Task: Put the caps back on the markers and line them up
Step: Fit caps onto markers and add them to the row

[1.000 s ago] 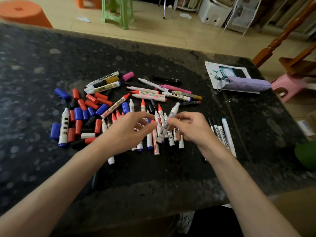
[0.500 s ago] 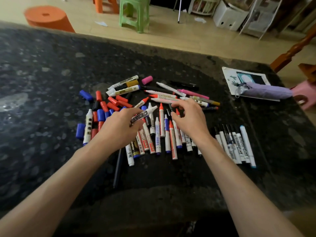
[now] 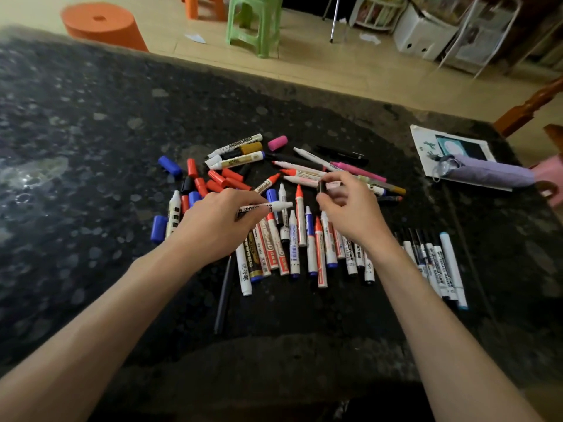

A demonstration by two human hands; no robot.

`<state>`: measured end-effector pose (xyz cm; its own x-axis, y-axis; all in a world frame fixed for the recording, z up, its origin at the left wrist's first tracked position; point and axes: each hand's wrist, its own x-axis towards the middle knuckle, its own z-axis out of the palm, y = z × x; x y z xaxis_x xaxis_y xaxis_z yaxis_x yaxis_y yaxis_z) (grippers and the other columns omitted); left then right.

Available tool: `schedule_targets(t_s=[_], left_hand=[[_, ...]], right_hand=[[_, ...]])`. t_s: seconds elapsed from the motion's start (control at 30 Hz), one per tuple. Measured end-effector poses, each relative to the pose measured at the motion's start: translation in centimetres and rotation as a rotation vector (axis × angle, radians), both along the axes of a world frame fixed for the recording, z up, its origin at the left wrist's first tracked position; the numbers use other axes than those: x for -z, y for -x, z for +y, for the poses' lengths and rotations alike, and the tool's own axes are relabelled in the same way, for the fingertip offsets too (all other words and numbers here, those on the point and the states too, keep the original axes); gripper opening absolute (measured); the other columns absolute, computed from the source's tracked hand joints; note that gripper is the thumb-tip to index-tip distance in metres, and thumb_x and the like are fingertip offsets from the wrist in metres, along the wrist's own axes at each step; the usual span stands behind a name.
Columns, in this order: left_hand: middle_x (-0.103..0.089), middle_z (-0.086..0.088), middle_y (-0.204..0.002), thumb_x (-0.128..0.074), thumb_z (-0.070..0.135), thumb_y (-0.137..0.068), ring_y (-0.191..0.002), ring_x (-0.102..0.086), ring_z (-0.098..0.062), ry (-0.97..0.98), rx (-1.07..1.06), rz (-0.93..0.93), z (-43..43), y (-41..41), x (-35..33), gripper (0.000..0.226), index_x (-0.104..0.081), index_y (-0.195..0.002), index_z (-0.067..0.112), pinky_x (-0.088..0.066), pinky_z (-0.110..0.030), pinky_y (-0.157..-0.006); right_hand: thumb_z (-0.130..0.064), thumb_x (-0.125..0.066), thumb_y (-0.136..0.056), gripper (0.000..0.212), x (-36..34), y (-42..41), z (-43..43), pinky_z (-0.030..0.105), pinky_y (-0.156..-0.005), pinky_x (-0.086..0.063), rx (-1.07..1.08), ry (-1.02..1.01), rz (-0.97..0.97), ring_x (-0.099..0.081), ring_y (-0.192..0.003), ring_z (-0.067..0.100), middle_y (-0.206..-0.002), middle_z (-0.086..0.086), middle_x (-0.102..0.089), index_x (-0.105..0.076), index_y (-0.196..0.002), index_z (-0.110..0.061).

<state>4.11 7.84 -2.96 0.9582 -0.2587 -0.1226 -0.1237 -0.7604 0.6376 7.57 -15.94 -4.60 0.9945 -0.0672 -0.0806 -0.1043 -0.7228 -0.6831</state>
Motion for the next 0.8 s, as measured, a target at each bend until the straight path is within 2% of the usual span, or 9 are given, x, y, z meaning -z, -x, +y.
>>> schedule_targets(t_s=[0.03,0.1,0.17,0.23,0.3,0.53,0.63,0.73,0.8], left_hand=[[-0.072,0.016,-0.103,-0.050,0.051,-0.100,-0.092,-0.067,-0.008,0.007,0.011,0.000,0.0,-0.1,0.0,0.035,-0.069,-0.125,0.036,-0.057,-0.041,-0.081],[-0.068,0.019,-0.108,-0.055,0.051,-0.098,-0.102,-0.065,-0.006,0.021,0.032,0.005,-0.3,-0.1,0.1,0.034,-0.069,-0.126,0.039,-0.054,-0.037,-0.084],[-0.063,0.021,-0.106,-0.058,0.051,-0.097,-0.102,-0.060,-0.003,0.042,0.036,0.004,-0.6,-0.2,0.3,0.033,-0.068,-0.127,0.040,-0.049,-0.032,-0.083],[-0.062,0.022,-0.108,-0.059,0.049,-0.097,-0.105,-0.061,-0.004,0.060,0.049,0.000,-1.0,-0.1,0.3,0.033,-0.068,-0.127,0.040,-0.050,-0.032,-0.086],[-0.065,0.021,-0.110,-0.060,0.048,-0.096,-0.107,-0.064,-0.006,0.082,0.066,-0.014,-1.4,-0.2,0.3,0.032,-0.069,-0.126,0.039,-0.052,-0.034,-0.090],[-0.058,0.035,-0.082,-0.063,0.044,-0.096,-0.080,-0.057,0.012,0.158,0.097,-0.034,-3.0,-0.5,1.1,0.026,-0.072,-0.120,0.040,-0.038,-0.012,-0.070],[-0.062,0.034,-0.071,-0.063,0.045,-0.096,-0.072,-0.060,0.014,0.148,0.135,-0.023,-3.8,-0.5,1.0,0.023,-0.071,-0.117,0.042,-0.045,-0.019,-0.066],[-0.069,0.028,-0.092,-0.061,0.047,-0.096,-0.088,-0.066,0.004,0.158,0.165,-0.038,-4.2,-0.4,0.9,0.029,-0.073,-0.121,0.038,-0.056,-0.034,-0.085],[-0.067,0.030,-0.085,-0.059,0.048,-0.096,-0.081,-0.067,-0.001,0.159,0.167,-0.056,-4.1,-0.3,1.1,0.031,-0.073,-0.120,0.037,-0.056,-0.036,-0.079]], right_hand=[[-0.017,-0.066,-0.099,0.028,-0.3,0.7,-0.1,0.027,-0.088,-0.059,-0.012,-0.116,0.014,-0.068,-0.103,0.004,-0.113,-0.017,-0.066,-0.064,-0.117,-0.039],[-0.013,-0.061,-0.101,0.033,-0.7,2.2,-0.6,0.026,-0.084,-0.056,-0.056,-0.185,0.004,-0.067,-0.101,0.002,-0.115,-0.022,-0.067,-0.071,-0.115,-0.040],[-0.014,-0.058,-0.104,0.031,-1.4,3.8,-1.3,0.019,-0.078,-0.052,-0.111,-0.243,-0.009,-0.067,-0.088,0.001,-0.102,-0.024,-0.069,-0.073,-0.123,-0.034],[-0.015,-0.061,-0.104,0.028,-1.9,5.0,-2.0,0.021,-0.079,-0.056,-0.135,-0.331,-0.025,-0.071,-0.081,0.008,-0.094,-0.017,-0.071,-0.070,-0.128,-0.025],[-0.012,-0.065,-0.102,0.023,-2.0,5.7,-2.6,0.028,-0.086,-0.060,-0.132,-0.380,-0.043,-0.075,-0.083,0.014,-0.100,-0.005,-0.074,-0.068,-0.123,-0.017],[-0.006,-0.070,-0.098,0.018,-1.4,6.4,-3.6,0.034,-0.088,-0.062,-0.150,-0.386,-0.091,-0.076,-0.088,0.014,-0.098,-0.002,-0.077,-0.072,-0.115,-0.011],[-0.007,-0.071,-0.097,0.018,-1.2,6.6,-3.5,0.035,-0.087,-0.062,-0.182,-0.381,-0.088,-0.076,-0.086,0.015,-0.096,-0.003,-0.078,-0.073,-0.114,-0.013],[-0.012,-0.071,-0.098,0.018,-1.1,6.9,-3.4,0.034,-0.085,-0.062,-0.183,-0.363,-0.106,-0.077,-0.084,0.014,-0.094,-0.005,-0.078,-0.074,-0.115,-0.016],[-0.014,-0.071,-0.098,0.019,-0.9,7.0,-3.2,0.033,-0.083,-0.063,-0.169,-0.347,-0.131,-0.077,-0.083,0.013,-0.091,-0.007,-0.078,-0.076,-0.116,-0.017]])
